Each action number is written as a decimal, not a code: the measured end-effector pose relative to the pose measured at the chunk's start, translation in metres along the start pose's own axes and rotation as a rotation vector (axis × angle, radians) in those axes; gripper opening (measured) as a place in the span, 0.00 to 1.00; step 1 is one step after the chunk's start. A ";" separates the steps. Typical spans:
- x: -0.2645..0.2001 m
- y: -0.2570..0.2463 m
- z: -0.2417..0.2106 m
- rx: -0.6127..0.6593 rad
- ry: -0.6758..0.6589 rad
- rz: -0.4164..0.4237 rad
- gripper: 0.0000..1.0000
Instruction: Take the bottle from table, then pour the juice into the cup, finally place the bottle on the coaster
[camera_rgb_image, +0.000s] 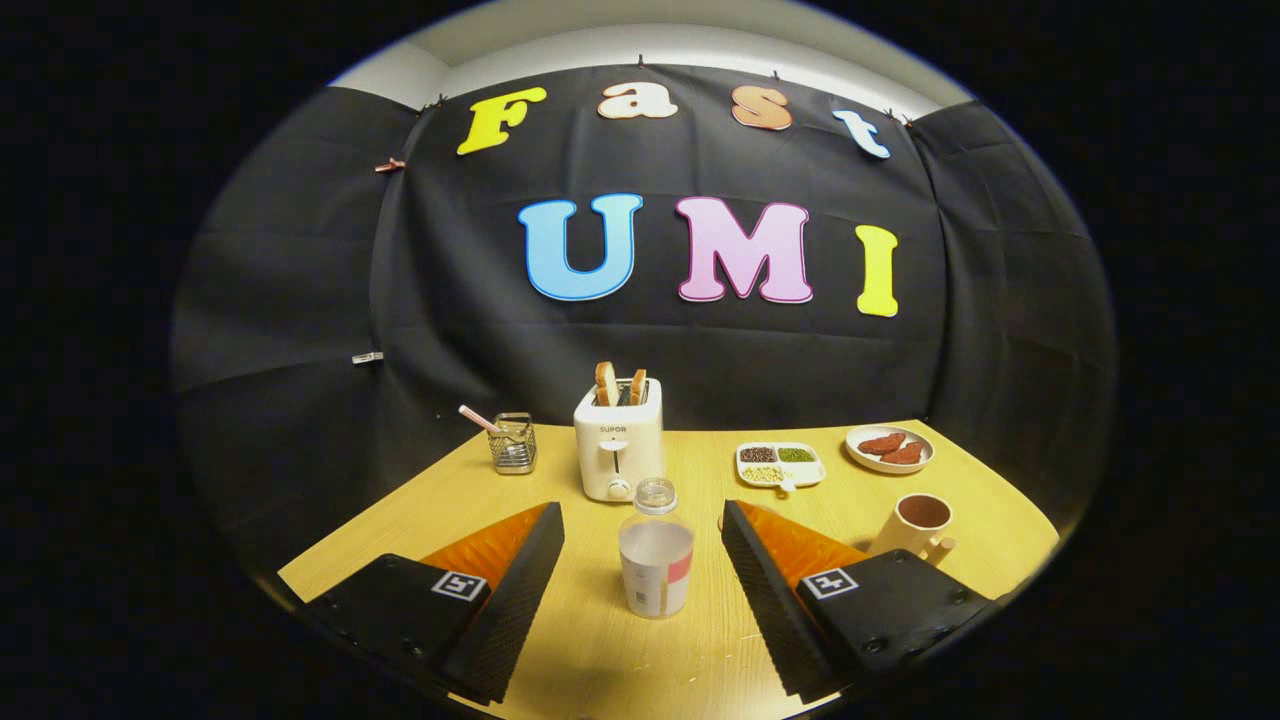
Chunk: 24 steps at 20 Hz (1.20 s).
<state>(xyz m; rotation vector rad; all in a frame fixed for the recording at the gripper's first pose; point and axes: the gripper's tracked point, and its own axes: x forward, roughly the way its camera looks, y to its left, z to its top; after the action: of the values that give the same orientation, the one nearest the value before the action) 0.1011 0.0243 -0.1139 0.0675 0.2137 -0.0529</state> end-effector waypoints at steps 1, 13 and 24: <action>0.006 0.001 -0.004 0.003 -0.001 -0.015 0.98; 0.056 -0.010 -0.075 -0.040 0.068 -0.191 0.98; 0.091 -0.024 -0.088 -0.063 0.074 -0.296 0.96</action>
<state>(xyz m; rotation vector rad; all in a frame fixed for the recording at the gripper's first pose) 0.1695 0.0023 -0.2205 -0.0255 0.2980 -0.3387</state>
